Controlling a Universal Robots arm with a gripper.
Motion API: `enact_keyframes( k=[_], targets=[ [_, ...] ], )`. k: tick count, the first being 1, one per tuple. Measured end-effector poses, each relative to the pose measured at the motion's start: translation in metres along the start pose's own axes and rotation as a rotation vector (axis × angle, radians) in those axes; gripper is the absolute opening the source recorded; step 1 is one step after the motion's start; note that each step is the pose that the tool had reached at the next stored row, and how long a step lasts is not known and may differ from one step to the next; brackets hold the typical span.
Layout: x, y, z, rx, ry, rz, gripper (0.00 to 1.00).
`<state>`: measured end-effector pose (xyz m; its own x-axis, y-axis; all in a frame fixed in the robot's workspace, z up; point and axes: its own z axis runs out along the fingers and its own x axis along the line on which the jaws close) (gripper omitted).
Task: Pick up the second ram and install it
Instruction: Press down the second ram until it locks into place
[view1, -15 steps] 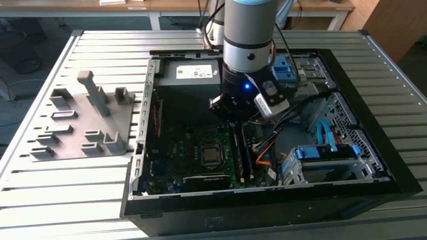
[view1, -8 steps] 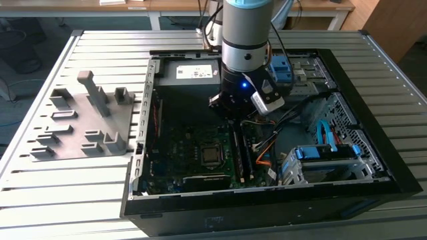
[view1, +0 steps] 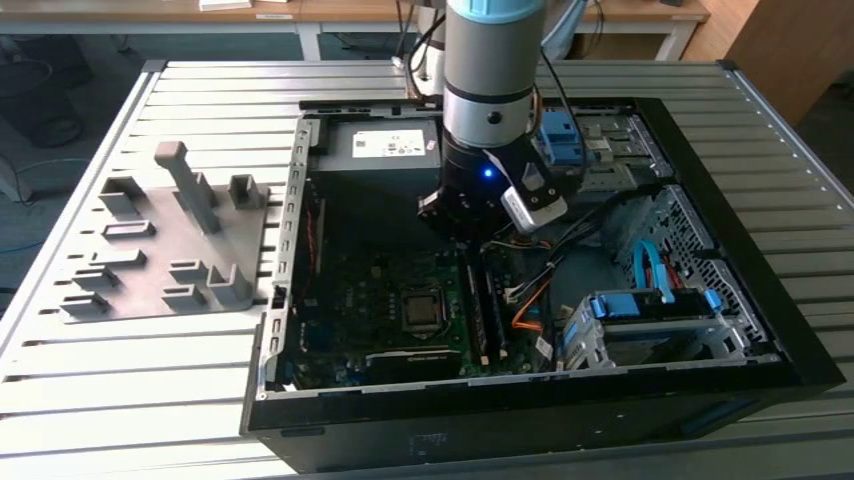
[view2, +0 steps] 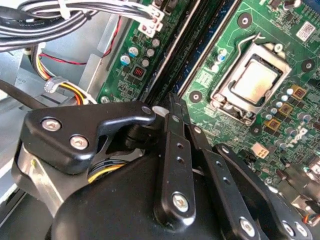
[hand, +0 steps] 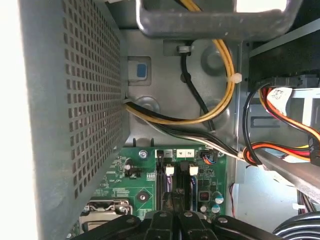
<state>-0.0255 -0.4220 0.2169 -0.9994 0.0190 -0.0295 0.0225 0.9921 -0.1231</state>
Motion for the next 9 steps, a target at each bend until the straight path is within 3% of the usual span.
enact_keyframes(
  k=[5,9],
  targets=[
    [-0.0005,-0.0022,-0.0179,0.0001,-0.0001,0.000,0.10],
    [-0.0008,-0.0127,-0.0166,0.0000,-0.0001,0.000,0.10]
  ],
)
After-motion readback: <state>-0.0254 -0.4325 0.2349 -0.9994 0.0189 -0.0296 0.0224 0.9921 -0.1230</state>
